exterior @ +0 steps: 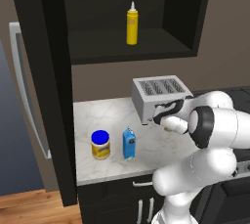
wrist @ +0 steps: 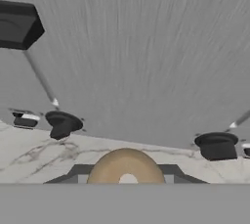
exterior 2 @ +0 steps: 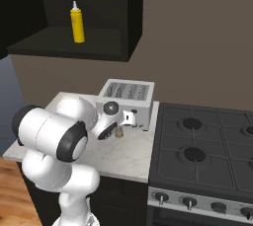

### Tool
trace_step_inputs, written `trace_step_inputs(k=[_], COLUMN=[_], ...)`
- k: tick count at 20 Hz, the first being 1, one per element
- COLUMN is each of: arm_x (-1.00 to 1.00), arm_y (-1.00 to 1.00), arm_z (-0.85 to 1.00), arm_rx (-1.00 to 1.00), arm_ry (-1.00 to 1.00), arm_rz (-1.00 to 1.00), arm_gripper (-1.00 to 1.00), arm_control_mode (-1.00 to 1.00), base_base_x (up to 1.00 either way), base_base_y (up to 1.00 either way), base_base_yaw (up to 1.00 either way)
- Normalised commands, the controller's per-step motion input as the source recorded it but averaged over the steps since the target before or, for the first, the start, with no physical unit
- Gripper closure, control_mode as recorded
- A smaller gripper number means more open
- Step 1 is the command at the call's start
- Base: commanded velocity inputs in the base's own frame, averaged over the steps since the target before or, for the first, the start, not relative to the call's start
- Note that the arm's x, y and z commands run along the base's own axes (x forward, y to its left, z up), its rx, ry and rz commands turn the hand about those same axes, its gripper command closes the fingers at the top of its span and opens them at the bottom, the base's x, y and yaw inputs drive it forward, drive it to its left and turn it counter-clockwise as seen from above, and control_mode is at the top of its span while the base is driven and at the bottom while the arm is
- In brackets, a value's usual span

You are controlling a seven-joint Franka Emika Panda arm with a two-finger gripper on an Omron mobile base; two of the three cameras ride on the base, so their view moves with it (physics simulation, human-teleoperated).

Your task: There are various items on the counter. Only move the condiments/shakers into the cabinet.

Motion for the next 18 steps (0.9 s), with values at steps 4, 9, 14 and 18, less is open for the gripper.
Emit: trace_step_inputs(k=[4,9,14,18], arm_x=[-0.45,-0.63,-0.56,-0.53], arm_y=[0.0,0.0,0.0,0.01], arm_z=[0.52,1.0,1.0,1.0], arm_rx=[0.0,0.0,0.0,0.0], arm_ry=[-0.08,-0.16,-0.08,0.0], arm_rz=[0.0,0.0,0.0,0.0], arm_gripper=[1.0,1.0,1.0,1.0], arm_control_mode=[-1.0,-1.0,-1.0,-1.0], base_base_x=[0.0,0.0,0.0,0.0], base_base_y=[0.0,0.0,0.0,0.0], base_base_yaw=[0.0,0.0,0.0,0.0])
